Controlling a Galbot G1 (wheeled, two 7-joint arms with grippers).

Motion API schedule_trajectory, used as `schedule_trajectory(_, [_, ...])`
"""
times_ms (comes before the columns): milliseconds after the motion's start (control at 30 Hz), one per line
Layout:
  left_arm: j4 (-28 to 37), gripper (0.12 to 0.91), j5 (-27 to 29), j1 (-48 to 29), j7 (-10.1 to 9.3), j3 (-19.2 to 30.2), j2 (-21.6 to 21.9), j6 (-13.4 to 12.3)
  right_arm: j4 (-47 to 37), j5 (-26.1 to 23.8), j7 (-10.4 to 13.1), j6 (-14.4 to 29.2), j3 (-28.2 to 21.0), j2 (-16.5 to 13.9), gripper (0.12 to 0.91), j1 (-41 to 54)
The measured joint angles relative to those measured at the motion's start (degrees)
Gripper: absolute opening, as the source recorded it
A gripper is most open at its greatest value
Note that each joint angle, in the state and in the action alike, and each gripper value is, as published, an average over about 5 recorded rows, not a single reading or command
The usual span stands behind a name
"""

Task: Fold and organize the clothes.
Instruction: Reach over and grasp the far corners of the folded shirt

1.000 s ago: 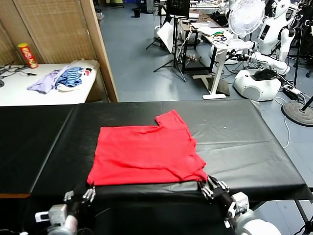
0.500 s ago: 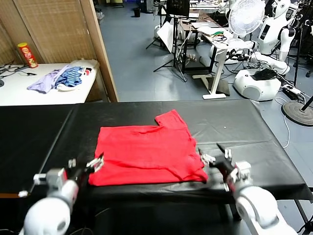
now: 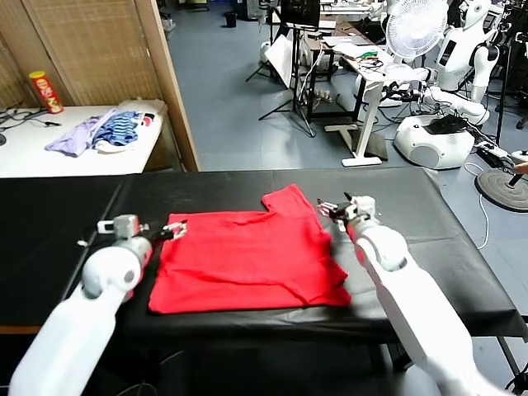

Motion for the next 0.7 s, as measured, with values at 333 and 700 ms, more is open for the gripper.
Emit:
schedule_trajectory(333, [8.2, 0.668, 0.1, -3.4, 3.35, 0.6, -1.3, 0.5, -9.4, -0.5, 0.1, 0.1, 0.4, 4.8, 0.601, 3.4])
schedule_trajectory(700, [10.0, 0.171, 1.2, -3.5, 7.7, 0.3, -1.4, -0.5, -11.2, -1.9, -1.2, 3.7, 1.1, 6.1, 0.126, 2.7])
